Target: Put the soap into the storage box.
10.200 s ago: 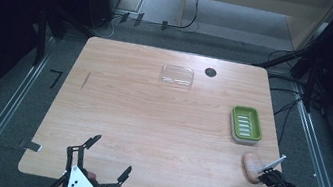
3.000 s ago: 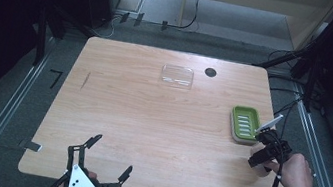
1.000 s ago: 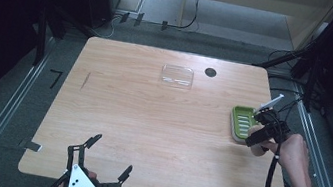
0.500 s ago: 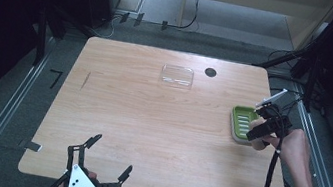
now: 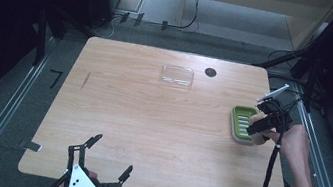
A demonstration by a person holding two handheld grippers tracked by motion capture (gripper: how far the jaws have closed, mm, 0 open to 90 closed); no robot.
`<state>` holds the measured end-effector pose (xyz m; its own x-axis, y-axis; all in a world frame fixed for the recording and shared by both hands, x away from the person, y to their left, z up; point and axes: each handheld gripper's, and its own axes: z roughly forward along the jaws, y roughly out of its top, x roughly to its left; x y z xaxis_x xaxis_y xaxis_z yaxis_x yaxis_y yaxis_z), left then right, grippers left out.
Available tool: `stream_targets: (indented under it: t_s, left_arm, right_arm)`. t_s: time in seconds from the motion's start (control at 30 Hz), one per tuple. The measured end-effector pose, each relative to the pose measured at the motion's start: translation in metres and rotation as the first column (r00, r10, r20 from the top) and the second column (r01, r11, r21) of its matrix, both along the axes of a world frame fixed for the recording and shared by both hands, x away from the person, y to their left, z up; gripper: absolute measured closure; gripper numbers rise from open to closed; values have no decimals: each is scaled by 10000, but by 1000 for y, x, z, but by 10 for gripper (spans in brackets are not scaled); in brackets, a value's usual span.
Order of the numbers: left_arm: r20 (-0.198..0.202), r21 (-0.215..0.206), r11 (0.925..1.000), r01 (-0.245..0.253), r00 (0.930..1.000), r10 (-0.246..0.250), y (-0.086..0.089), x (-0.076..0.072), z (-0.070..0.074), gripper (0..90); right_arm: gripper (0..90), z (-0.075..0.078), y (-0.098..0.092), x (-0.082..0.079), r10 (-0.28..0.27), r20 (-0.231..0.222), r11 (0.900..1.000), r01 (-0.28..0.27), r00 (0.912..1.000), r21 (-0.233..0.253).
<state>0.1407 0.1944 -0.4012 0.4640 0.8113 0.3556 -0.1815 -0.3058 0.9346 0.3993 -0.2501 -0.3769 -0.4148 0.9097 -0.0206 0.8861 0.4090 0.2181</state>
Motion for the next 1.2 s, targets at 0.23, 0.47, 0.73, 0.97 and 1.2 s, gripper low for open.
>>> stream_targets:
  t_s: [0.23,0.47,0.73,0.97,1.2]
  left_arm:
    - [-25,-40,10000,-14,10000,13,0,1,0,0]
    - [-16,-51,10000,-8,10000,8,1,1,0,0]
    - [-25,-73,10000,-47,10000,47,1,0,0,0]
    - [-22,-78,10000,-55,10000,55,2,0,0,0]
    - [-21,-80,10000,-40,10000,39,2,0,0,0]
  right_arm:
    - [339,1,1,7,-28,79,10000,27,10000,51]
    - [339,-2,3,16,-132,78,9998,131,9999,151]
    - [339,-5,6,25,-145,144,9996,142,9998,239]
    - [339,-6,6,32,-196,254,9992,187,9995,342]
    - [339,-11,6,38,-359,347,9982,342,9987,494]
